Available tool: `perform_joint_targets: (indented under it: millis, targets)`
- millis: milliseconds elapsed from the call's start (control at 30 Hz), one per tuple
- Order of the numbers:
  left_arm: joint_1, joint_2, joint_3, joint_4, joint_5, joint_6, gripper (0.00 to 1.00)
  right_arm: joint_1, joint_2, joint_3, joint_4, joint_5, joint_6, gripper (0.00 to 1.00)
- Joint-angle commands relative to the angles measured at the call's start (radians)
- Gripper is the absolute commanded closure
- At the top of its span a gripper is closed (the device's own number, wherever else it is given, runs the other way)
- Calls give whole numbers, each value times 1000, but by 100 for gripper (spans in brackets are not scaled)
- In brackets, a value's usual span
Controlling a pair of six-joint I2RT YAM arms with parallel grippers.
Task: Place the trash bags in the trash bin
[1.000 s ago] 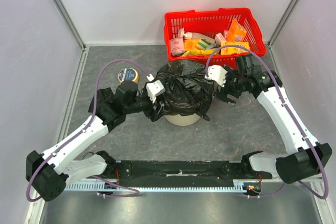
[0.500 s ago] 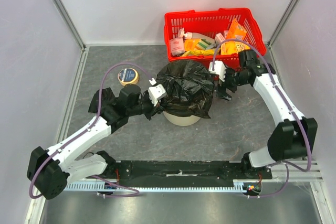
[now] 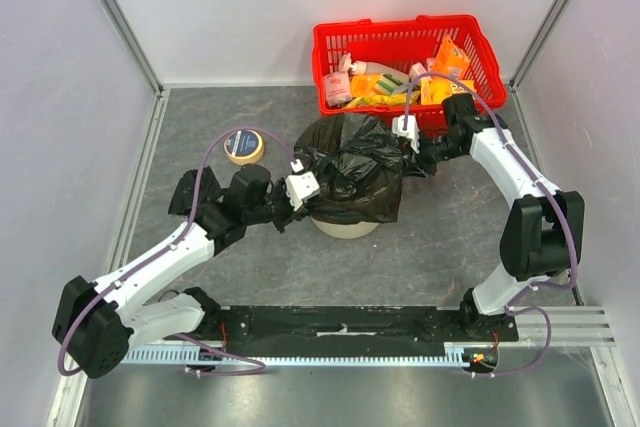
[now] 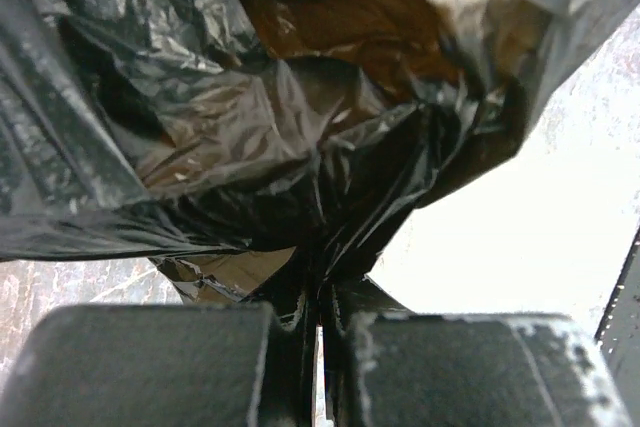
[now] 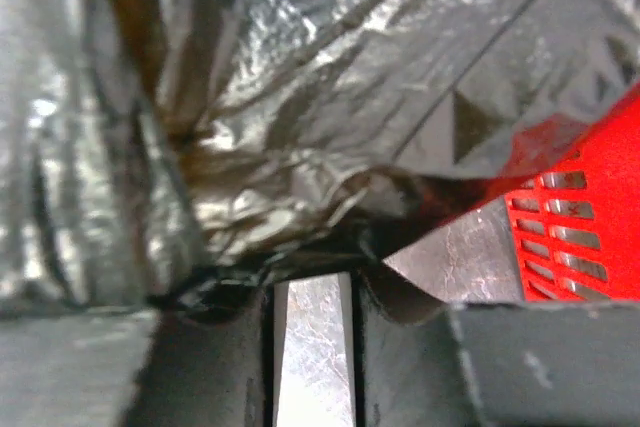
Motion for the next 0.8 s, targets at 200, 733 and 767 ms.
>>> perform_joint_targets:
  millis: [200,733,767]
  targets:
    - [0,-26,-43,35,-111,116,98,-2,-74,-61,-41,-87,-44,100]
    - [39,-56,-181,216,-124,173,98,-44,-160,-236,26,-61,-17,100]
    - [42,-55,-190,227,-125,179,98,-48,-163,-244,32,-62,-12,100]
